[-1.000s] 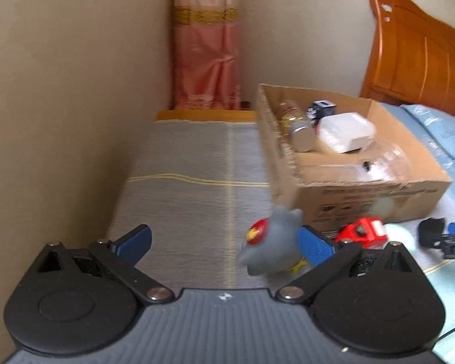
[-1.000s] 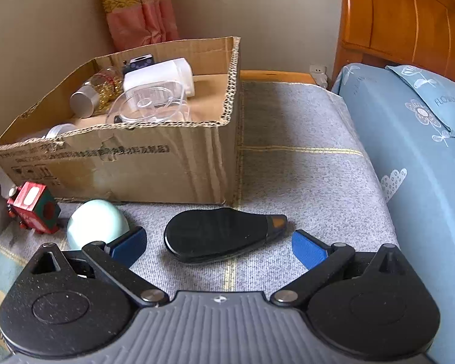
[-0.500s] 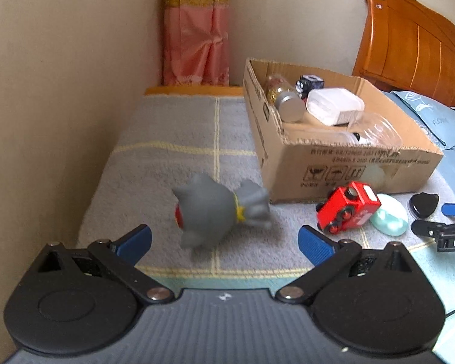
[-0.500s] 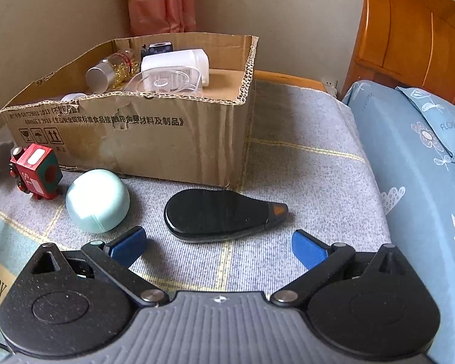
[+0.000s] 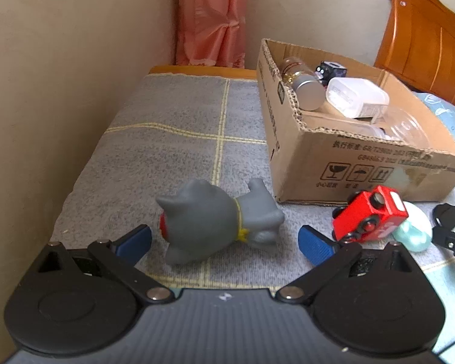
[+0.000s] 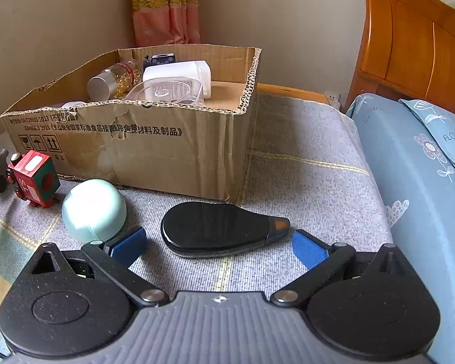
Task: Organize rigid objects
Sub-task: 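Grasp the grey cat figurine with the left gripper while the right grasps the black oval case, then carry the cat figurine and black case into the box and release both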
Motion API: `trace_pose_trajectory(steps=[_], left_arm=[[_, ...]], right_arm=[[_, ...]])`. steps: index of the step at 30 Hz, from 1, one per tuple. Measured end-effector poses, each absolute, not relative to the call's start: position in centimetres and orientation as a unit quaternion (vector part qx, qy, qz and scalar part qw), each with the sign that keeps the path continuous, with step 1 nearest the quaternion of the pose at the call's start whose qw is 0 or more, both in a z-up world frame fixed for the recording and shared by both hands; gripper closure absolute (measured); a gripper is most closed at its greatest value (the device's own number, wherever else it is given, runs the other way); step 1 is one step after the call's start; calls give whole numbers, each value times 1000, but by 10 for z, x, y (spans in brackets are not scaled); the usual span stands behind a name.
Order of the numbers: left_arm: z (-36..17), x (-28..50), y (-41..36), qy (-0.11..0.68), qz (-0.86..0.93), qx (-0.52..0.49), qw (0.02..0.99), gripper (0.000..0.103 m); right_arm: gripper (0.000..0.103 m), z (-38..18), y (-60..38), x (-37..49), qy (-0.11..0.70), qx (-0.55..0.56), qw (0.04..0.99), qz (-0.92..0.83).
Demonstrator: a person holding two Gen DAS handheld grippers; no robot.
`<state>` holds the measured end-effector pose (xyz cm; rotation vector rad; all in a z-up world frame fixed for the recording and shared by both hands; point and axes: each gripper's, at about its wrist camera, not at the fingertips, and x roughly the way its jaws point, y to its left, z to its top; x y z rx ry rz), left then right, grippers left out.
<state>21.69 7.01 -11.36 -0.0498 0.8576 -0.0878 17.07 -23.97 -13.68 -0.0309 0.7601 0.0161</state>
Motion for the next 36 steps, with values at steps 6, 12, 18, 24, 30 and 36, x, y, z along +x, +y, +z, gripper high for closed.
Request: trace_pose_trajectory(steps=[6, 12, 18, 24, 30, 36], left_arm=[[-118, 225, 66, 420, -21, -19, 907, 4], [-118, 228, 67, 415, -14, -25, 910, 7], [-115, 228, 67, 406, -21, -21, 913, 23], [-113, 229, 69, 407, -33, -16, 913, 29], [-109, 228, 70, 412, -51, 0, 910, 30], [-91, 220, 71, 408, -76, 30, 909, 30]], right_arm=[[0, -137, -240, 176, 368, -16, 930, 9], [0, -138, -239, 181, 366, -19, 930, 10], [0, -138, -238, 183, 365, -21, 931, 10], [10, -134, -238, 180, 365, -19, 931, 11], [10, -129, -239, 177, 373, -13, 928, 16], [10, -106, -240, 166, 370, -21, 928, 40]])
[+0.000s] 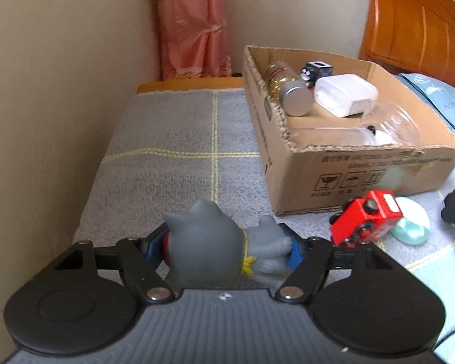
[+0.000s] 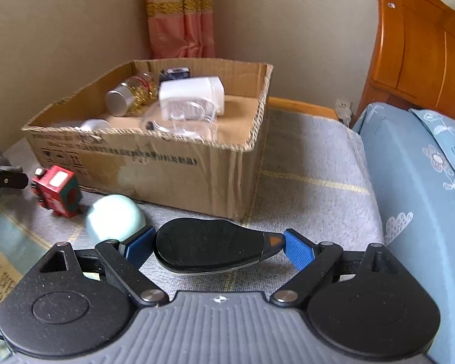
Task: Organize rigid objects
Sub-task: 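Carry the cat figurine and black case into the box and release both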
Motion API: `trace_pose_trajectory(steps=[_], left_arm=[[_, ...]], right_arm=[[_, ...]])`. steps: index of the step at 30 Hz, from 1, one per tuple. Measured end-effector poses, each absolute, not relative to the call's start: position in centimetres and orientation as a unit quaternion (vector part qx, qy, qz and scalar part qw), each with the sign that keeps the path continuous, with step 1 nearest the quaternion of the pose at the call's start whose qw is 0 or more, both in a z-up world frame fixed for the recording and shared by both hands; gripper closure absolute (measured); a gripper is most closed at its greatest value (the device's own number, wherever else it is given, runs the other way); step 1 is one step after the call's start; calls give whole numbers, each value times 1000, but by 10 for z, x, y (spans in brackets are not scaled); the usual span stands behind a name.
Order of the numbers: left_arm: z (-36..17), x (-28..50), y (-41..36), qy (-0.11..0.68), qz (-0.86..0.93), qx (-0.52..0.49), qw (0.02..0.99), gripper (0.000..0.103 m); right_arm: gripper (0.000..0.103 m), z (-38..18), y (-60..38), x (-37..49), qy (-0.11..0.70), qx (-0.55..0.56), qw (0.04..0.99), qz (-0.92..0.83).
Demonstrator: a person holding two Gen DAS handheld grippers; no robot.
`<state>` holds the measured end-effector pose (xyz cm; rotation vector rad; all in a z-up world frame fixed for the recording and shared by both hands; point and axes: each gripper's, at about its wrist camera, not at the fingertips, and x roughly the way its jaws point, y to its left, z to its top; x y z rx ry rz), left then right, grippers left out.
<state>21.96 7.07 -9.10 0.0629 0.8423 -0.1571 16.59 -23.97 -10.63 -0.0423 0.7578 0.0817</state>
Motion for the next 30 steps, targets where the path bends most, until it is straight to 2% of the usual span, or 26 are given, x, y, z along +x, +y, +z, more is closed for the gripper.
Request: trace_pose_trajectory(steps=[16, 30], left_arm=[[-8, 212, 43, 365, -180, 66, 911, 30], [-4, 272, -16, 356, -222, 102, 902, 30]], right_arm=[[10, -42, -227, 150, 341, -54, 931, 120], [10, -16, -222, 168, 311, -68, 940, 123]])
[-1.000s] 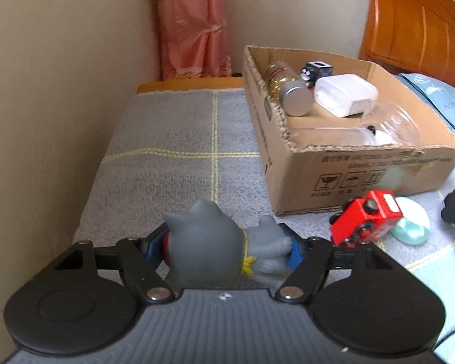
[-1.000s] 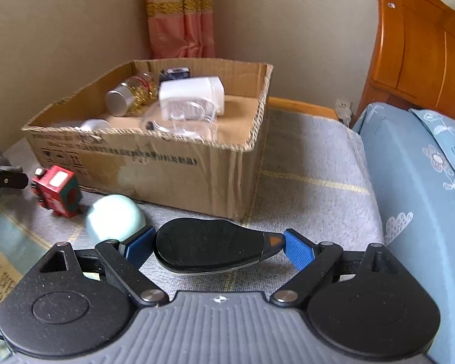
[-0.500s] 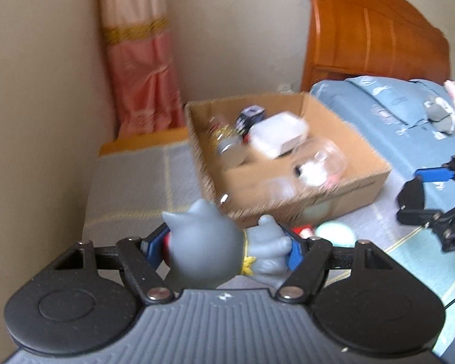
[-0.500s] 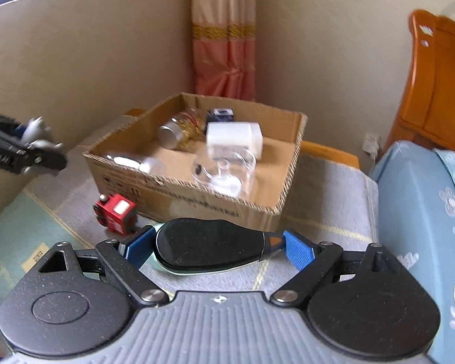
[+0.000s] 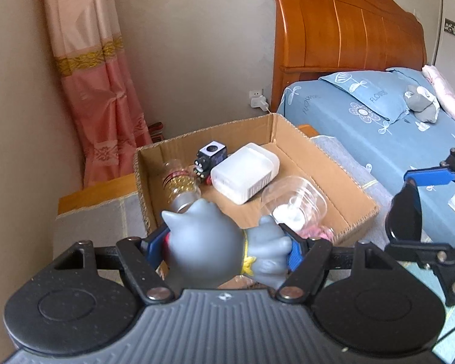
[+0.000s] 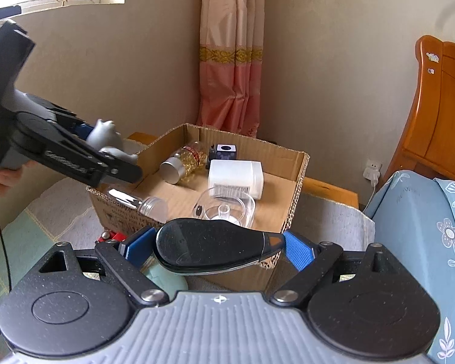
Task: Organize rigid objects
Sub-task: 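Carry the cat figurine and black case into the box and release both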
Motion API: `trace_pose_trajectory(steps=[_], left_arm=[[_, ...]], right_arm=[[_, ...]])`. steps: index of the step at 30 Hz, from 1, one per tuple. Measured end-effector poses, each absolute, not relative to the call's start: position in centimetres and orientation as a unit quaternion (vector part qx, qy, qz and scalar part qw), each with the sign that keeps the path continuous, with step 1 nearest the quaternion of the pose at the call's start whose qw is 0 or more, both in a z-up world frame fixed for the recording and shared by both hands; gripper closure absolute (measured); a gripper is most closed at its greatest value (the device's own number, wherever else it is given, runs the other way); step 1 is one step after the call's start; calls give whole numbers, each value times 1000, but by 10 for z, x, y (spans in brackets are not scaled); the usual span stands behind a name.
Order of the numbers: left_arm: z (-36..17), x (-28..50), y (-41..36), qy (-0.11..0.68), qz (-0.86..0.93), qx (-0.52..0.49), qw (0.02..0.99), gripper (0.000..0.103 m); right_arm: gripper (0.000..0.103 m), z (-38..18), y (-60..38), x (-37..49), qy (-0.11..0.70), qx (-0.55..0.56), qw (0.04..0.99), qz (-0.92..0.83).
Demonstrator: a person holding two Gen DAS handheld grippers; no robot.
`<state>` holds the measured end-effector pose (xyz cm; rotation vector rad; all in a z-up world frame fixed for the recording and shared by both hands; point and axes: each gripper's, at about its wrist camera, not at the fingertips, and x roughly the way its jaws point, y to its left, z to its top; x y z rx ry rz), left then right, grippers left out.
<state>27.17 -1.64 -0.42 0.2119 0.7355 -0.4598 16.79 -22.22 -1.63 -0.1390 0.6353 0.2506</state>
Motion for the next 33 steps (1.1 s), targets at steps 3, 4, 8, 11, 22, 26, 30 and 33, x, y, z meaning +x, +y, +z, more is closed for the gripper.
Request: trace_pose_trajectory(steps=[3, 4, 8, 11, 22, 26, 30, 33], left_arm=[[-6, 281, -19, 357, -218, 96, 903, 30], [-7, 283, -18, 357, -217, 94, 904, 28], [-11, 291, -15, 358, -223, 69, 904, 3], [-10, 287, -9, 345, -216, 63, 911, 2], [-11, 267, 8, 339, -208, 77, 914, 1], [-11, 257, 14, 329, -206, 77, 918, 1], [-10, 248, 18, 317, -207, 80, 922, 1], [-8, 242, 19, 310, -207, 85, 924, 1]], right_arm=[[10, -16, -221, 173, 311, -72, 940, 123], [10, -15, -221, 175, 311, -72, 939, 124], [10, -14, -219, 183, 310, -74, 939, 126], [10, -11, -217, 190, 310, -75, 939, 128], [10, -2, -218, 239, 332, -49, 934, 123], [10, 0, -220, 266, 346, -42, 931, 108], [10, -2, -225, 295, 365, -28, 927, 87], [10, -6, -228, 312, 377, -18, 923, 77]])
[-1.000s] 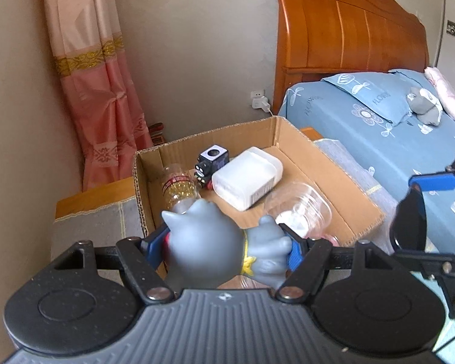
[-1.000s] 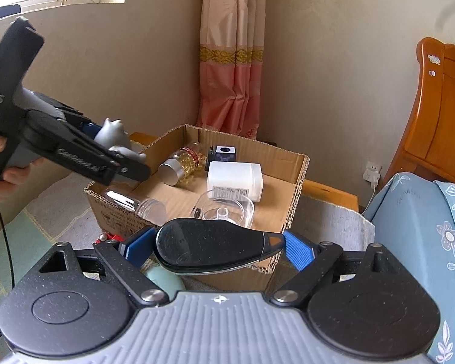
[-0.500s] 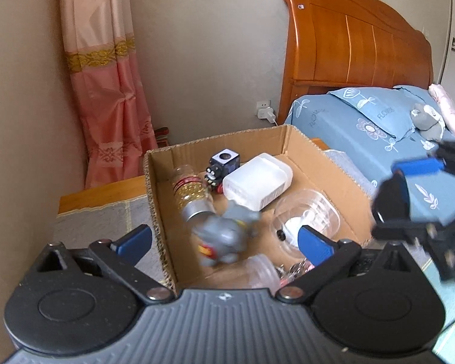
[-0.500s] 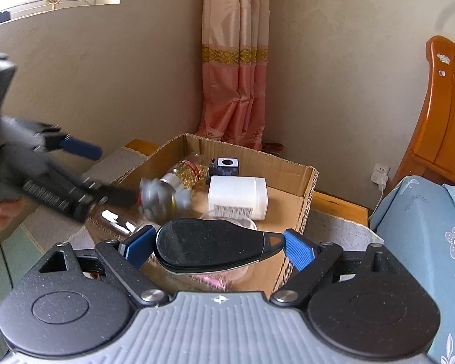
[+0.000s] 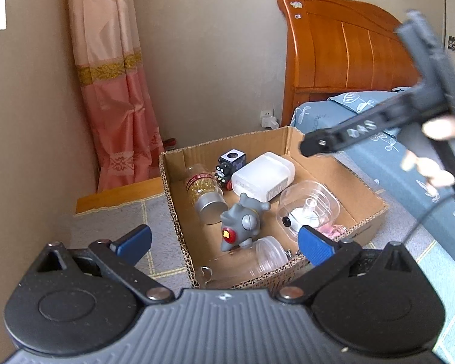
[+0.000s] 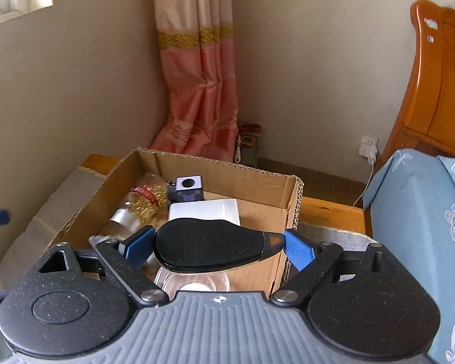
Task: Organize rigid objects
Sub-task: 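Carry the cat figurine and black case into the box and release both, then move both open grippers back toward the red train block and mint case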
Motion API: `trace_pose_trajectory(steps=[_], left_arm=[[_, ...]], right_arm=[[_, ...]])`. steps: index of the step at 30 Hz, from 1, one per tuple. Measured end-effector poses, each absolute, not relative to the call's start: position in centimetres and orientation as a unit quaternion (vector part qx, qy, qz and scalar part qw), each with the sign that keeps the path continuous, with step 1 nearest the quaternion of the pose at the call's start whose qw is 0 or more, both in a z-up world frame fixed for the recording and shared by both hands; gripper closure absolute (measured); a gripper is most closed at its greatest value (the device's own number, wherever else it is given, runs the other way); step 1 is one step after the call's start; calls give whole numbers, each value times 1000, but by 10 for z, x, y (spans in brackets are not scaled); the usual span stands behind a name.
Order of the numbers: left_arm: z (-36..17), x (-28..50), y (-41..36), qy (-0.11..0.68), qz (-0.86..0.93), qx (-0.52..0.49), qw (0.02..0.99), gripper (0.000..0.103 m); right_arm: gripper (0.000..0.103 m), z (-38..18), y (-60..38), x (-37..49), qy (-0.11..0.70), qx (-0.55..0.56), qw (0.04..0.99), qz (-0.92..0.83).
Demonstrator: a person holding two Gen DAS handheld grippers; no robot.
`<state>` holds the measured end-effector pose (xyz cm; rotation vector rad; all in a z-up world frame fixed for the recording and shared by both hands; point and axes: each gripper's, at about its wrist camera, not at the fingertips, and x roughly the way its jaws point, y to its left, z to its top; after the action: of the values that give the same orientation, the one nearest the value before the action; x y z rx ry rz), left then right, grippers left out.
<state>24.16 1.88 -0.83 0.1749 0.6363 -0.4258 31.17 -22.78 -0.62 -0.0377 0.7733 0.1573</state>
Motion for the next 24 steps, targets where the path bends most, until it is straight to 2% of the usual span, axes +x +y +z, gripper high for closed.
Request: trace_pose_trajectory(steps=[2, 5, 24], left_arm=[[-8, 238, 19, 309, -206, 89, 924, 1], [-9, 234, 20, 310, -203, 91, 924, 1], [5, 177, 12, 312, -156, 101, 932, 1]], right_arm=[[9, -10, -229, 319, 380, -15, 922, 68], [0, -11, -228, 318, 378, -13, 924, 62], [0, 11, -227, 231, 359, -21, 932, 39]])
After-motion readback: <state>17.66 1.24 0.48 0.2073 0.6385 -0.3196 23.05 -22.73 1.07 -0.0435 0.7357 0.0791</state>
